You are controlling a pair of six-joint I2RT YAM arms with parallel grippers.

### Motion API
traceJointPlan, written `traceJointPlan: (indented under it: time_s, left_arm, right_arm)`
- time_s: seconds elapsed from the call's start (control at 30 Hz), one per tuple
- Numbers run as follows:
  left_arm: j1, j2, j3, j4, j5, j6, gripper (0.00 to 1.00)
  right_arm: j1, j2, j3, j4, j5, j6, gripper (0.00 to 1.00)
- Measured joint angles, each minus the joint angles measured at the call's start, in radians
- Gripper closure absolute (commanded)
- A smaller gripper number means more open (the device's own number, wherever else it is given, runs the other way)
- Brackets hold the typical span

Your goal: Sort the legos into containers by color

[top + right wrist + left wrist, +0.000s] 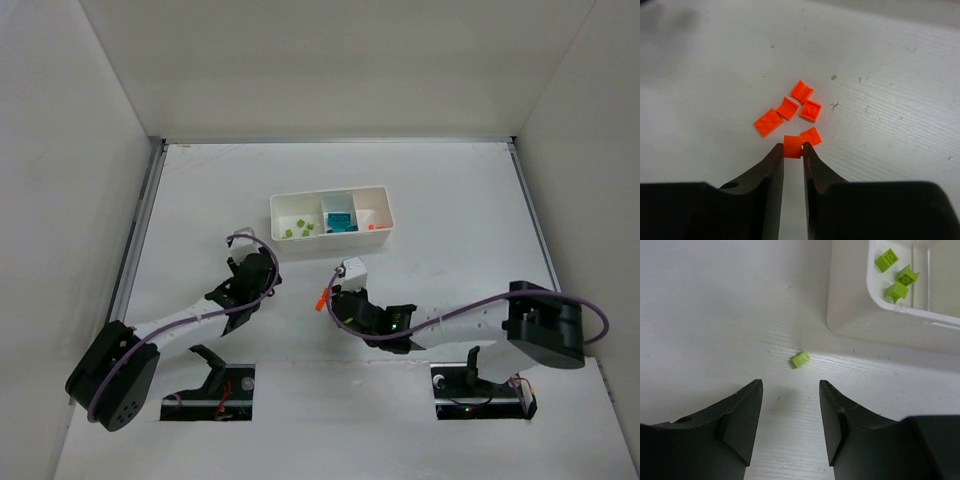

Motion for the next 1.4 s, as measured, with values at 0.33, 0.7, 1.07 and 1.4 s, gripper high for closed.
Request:
traceJointPlan:
  time_s: [0.33, 0.7, 1.07, 1.4]
  left_arm:
    - [0.002, 0.151, 0.001, 0.102, 0.026, 0.002, 0.54]
    - [0.01, 0.195, 0.036, 0.124, -0.006, -0.007, 0.58]
    - [0.004, 0.263, 0.058, 0.136, -0.03, -0.045, 0.63]
    - [-0.003, 0.33, 0.088, 0.174, -0.085, -0.073, 0.7]
  right_arm:
    - [-0.244, -0.297, 0.005, 0.003, -0.017, -0.097, 0.79]
    - [-0.624, -0.135, 0.156, 0.072, -0.205, -0.203, 0.69]
    - [-0.645, -0.077, 0.211, 0.11, -0.257, -0.243, 0.49]
    - [-0.499, -0.087, 0.093, 0.153, -0.236, -0.215, 0.5]
